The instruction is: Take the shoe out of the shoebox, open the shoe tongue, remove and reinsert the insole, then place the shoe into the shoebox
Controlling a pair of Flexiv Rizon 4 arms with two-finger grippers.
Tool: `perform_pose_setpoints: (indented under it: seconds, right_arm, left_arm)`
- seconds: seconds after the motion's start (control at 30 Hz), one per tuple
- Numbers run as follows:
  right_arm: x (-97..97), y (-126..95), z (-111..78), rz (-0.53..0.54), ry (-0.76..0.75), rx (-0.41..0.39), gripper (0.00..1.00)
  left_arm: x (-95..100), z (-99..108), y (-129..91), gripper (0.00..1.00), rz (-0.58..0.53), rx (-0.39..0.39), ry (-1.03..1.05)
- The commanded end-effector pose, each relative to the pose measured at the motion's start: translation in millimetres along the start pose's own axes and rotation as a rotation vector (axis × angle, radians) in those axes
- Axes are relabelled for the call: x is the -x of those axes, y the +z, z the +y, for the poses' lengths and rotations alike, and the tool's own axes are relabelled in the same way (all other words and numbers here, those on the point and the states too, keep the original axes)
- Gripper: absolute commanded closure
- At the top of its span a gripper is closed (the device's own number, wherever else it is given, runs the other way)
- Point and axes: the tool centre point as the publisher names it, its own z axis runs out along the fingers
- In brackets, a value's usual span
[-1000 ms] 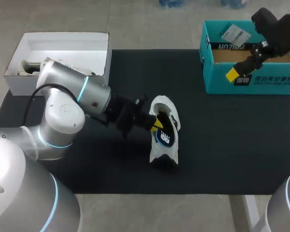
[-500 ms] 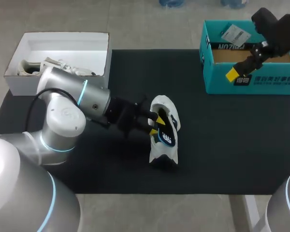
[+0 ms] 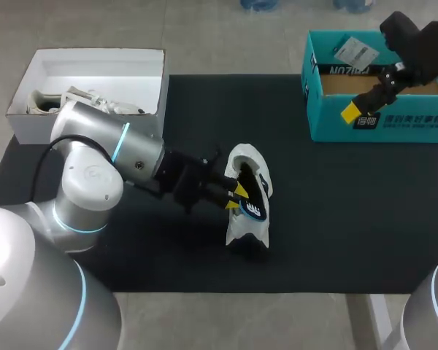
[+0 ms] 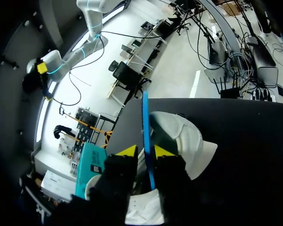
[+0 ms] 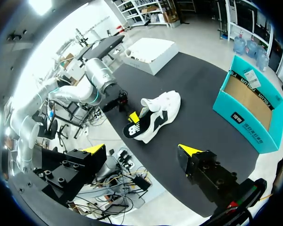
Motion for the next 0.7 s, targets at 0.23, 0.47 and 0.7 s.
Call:
perform_pose_setpoints:
  seconds: [0.23, 0.47, 0.7]
  right_arm:
    - [0.8, 1, 1.8, 0.001, 0.000, -0.004, 0.00]
    - [0.8, 1, 1.8, 0.001, 0.000, -0.004, 0.00]
    - [0.8, 1, 1.8, 0.001, 0.000, -0.004, 0.00]
  left_arm:
    - [5.2, 12, 12, 1.00, 0.031, 0.005, 0.004]
    - [7.6, 34, 5, 1.00, 0.070, 0.083, 0.076]
    - [-4.1, 47, 9, 1.00, 0.086, 0.106, 0.073]
